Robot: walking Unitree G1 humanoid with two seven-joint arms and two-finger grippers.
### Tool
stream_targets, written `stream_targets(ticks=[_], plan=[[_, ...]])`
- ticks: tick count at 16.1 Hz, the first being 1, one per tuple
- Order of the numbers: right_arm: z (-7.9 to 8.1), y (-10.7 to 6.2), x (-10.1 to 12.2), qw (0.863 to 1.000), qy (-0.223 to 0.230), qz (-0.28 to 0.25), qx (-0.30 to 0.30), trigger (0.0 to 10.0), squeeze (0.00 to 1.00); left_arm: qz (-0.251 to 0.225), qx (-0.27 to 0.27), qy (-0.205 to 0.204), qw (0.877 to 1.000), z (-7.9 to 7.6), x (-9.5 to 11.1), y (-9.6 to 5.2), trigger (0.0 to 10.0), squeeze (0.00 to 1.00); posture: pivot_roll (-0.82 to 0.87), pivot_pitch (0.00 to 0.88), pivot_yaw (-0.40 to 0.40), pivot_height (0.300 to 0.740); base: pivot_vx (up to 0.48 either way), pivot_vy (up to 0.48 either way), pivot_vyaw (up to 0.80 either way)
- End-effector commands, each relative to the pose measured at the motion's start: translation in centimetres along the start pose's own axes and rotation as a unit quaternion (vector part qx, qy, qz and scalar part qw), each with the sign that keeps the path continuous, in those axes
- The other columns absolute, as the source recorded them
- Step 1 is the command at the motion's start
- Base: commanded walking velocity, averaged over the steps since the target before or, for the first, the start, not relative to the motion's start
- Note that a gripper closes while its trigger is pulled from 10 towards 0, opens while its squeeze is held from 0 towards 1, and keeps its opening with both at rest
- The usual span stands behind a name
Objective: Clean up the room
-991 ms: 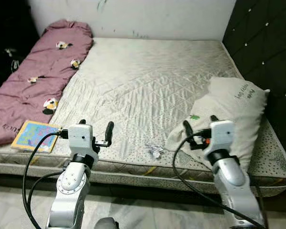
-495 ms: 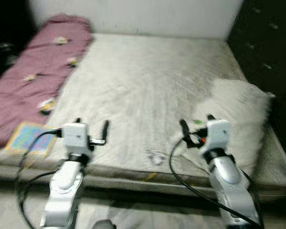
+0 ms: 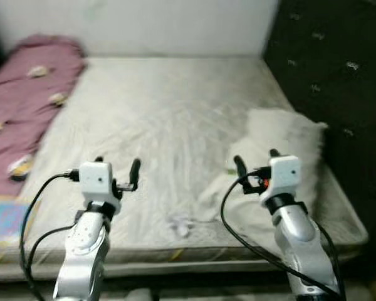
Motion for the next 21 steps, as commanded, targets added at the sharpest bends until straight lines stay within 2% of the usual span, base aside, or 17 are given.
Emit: stream_targets(ticks=[1,6,9,12,14,20,21], plan=[[-0.57,-0.14,0.08,1.000,0.001,0.001,-0.010,10.0,0.00,0.005,-0.003,-0.013,1.000,-0.25,-0.04,-0.05,10.0,0.00,0.01,0.000,-0.019,0.740,0.000,0.480,0.00],[-0.63,-0.07,0.08,1.000,0.005,0.003,-0.017,10.0,0.00,0.006,-0.012,-0.020,1.000,-0.27,0.03,0.01,10.0,0.00,0.01,0.000,-0.017,0.740,0.000,0.480,-0.50],[-0.66,-0.05,0.09,1.000,0.005,0.003,-0.019,10.0,0.00,0.007,-0.017,-0.026,0.999,-0.32,0.13,0.03,10.0,0.00,0.01,0.000,-0.016,0.740,0.000,0.480,0.00],[-0.62,-0.04,0.05,1.000,0.004,0.004,-0.018,10.0,0.00,-0.008,-0.003,0.003,1.000,0.09,0.42,0.00,10.0,0.00,0.02,0.000,-0.017,0.740,0.000,0.480,0.00],[-0.62,-0.06,0.02,1.000,0.004,0.004,-0.018,10.0,0.00,0.011,0.017,-0.015,1.000,0.39,0.05,-0.16,10.0,0.00,0.02,0.000,-0.017,0.740,0.000,0.000,0.00],[-0.66,-0.11,-0.15,1.000,0.003,0.008,-0.018,10.0,0.00,0.023,0.004,-0.027,0.999,-0.08,0.02,-0.36,10.0,0.00,0.02,0.000,-0.020,0.740,0.000,0.000,0.00],[-0.67,-0.14,-0.19,1.000,0.002,0.008,-0.017,10.0,0.00,0.032,-0.011,-0.055,0.998,-0.31,-0.12,-0.49,10.0,0.00,0.02,0.000,-0.020,0.740,0.000,0.000,0.00]])
Point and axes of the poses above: a point about 5 cm out from each wrist's last joint towards the gripper, its own y axis pointing out of the wrist towards the gripper, its own x axis along the axis of the wrist's last joint, z = x × y, the point moved 1 cm from there along y, pointing out of the wrist towards the gripper, and after that the axes turned 10 degrees about y, right-handed, at the moved point
